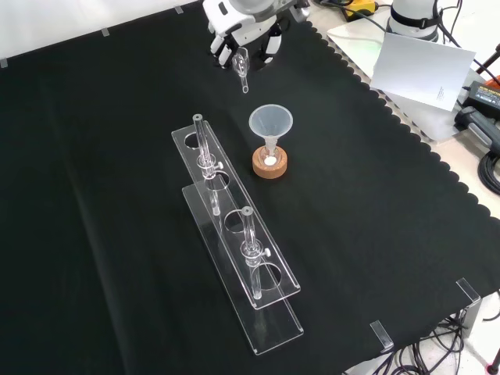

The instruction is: Put the weighing funnel back on the table.

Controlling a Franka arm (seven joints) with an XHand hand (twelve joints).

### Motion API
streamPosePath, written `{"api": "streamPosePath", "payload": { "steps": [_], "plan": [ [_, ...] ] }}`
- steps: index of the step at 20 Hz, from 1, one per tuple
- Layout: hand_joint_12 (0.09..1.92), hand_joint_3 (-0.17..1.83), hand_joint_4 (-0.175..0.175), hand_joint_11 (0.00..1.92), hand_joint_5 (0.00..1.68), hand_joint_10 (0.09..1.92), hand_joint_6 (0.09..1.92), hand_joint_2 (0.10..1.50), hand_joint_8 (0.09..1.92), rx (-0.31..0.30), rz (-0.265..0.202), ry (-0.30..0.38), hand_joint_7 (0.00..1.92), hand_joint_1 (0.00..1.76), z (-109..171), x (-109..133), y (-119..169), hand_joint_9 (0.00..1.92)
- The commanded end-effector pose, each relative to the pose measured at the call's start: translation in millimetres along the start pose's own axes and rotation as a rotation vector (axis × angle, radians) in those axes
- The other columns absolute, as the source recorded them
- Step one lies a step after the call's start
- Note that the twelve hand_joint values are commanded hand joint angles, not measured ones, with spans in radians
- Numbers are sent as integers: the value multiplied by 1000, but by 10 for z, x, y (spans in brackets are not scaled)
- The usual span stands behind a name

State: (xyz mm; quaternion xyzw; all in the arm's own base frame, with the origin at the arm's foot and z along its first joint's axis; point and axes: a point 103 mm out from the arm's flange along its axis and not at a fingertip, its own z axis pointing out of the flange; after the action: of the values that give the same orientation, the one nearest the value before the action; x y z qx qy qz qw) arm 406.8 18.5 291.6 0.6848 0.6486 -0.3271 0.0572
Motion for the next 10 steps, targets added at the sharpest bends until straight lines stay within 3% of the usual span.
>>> {"api": "streamPosePath", "payload": {
  "steps": [1, 10],
  "plan": [
    [861, 595, 175, 1057, 1300, 87, 599, 680, 693, -1, 5, 24, 818, 1115, 34, -31, 8, 1265],
    [861, 596, 175, 1058, 1298, 87, 604, 681, 693, -25, 29, 75, 818, 1114, 148, -239, 159, 1266]
  ]
}}
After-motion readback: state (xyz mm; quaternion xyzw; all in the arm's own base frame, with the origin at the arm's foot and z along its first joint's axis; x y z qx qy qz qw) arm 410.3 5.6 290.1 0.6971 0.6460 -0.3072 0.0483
